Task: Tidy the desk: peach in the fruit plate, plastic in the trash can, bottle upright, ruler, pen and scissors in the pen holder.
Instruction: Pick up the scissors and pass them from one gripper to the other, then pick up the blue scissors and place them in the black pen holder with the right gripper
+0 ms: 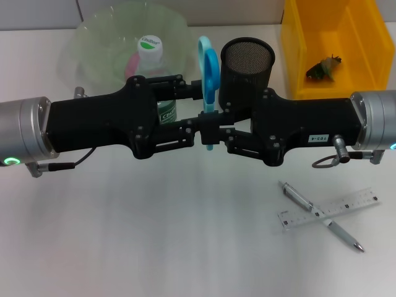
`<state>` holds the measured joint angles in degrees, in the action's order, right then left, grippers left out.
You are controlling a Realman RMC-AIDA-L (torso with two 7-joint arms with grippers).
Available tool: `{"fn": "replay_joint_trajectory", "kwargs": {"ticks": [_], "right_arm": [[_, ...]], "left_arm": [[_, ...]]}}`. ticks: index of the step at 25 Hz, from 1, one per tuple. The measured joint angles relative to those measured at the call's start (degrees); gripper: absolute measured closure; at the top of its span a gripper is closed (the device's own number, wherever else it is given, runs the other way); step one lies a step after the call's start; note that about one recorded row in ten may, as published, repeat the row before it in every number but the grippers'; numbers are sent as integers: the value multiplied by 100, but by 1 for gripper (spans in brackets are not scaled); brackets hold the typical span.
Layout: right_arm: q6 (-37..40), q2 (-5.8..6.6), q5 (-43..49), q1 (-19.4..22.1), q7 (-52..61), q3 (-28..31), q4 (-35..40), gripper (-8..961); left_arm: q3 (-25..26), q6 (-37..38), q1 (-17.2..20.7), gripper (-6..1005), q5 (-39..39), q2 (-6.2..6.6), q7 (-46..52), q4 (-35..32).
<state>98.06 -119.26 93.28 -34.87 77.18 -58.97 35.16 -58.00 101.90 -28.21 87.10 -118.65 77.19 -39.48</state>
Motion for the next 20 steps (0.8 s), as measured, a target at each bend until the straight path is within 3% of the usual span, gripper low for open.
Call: {"fn": "replay_joint_trajectory", "kwargs": {"ticks": [5, 11, 20], "right_arm": [[-54, -3, -34, 35, -53, 12, -1, 760], [-361, -10, -119, 150, -247, 118, 0, 760], [-940, -10, -1078, 467, -838, 167, -132, 761]], "left_arm": [[57, 14, 44, 387, 0, 7, 8, -21], [336, -66, 206, 264, 0, 0, -176, 1], [716, -388, 442, 266, -215, 0, -894, 230]]}}
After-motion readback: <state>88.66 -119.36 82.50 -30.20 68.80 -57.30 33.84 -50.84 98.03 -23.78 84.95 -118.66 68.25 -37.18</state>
